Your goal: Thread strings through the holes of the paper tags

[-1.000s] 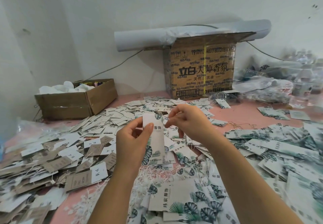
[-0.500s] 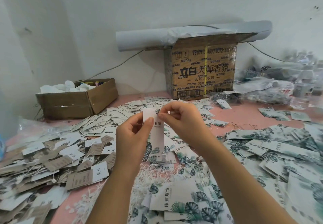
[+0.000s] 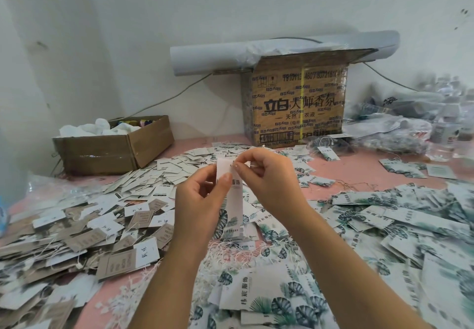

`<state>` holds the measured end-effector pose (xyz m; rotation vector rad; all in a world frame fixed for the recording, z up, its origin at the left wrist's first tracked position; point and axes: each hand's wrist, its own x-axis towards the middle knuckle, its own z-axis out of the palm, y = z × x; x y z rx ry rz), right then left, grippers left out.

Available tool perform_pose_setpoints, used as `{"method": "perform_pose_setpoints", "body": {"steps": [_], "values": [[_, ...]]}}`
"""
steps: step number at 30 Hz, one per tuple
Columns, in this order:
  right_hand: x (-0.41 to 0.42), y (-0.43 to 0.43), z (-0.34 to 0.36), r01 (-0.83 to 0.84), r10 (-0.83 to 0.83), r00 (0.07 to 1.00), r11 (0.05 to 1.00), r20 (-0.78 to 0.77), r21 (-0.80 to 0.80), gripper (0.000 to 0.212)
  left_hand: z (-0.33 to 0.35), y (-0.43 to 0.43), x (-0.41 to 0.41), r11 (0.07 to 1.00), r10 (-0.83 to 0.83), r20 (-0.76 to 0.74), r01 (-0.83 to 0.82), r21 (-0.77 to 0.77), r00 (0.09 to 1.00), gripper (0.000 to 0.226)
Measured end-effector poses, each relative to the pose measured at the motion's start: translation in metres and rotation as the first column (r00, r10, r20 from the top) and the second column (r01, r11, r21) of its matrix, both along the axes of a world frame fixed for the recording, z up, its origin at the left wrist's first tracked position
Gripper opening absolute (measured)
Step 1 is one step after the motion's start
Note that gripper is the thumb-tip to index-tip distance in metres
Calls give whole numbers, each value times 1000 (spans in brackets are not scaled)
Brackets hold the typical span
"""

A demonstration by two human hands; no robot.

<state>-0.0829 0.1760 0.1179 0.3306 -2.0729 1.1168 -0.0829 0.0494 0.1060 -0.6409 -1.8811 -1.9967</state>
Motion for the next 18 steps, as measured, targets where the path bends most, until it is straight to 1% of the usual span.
{"method": "perform_pose_setpoints", "body": {"steps": [4, 6, 8, 11, 12, 14, 15, 16, 18], "values": [[-1, -1, -2, -5, 5, 1000, 1000, 17, 21, 4, -1, 1, 0, 1000, -13, -24, 13, -10, 1000, 45], [-1, -1, -2, -7, 7, 1000, 1000, 22, 9, 4, -2, 2, -1, 1000, -23, -2, 23, 4, 1000, 33], [-1, 0, -1, -28, 29, 999, 999, 26, -28, 3, -3, 3, -2, 998, -34, 46, 31, 55, 998, 20], [-1, 0, 2, -84, 90, 995, 991, 46, -108, 6, -3, 3, -4, 986, -87, 118, 69, 152, 989, 27], [-1, 0, 2, -113, 123, 990, 985, 64, -133, 8, -3, 2, -5, 984, -97, 130, 76, 160, 987, 26], [-1, -1, 1, -172, 189, 977, 973, 103, -156, 12, -4, 0, -6, 991, -80, 118, 66, 117, 990, 15], [-2, -1, 0, -193, 212, 970, 969, 121, -154, 11, -4, -1, -7, 993, -68, 113, 56, 104, 991, 8], [-3, -1, -1, -204, 224, 964, 968, 140, -147, 10, -5, -2, -8, 994, -55, 113, 43, 100, 992, 5], [-5, -2, -3, -206, 226, 961, 970, 161, -127, 9, -7, -4, -10, 994, -37, 117, 25, 102, 992, 10]]}}
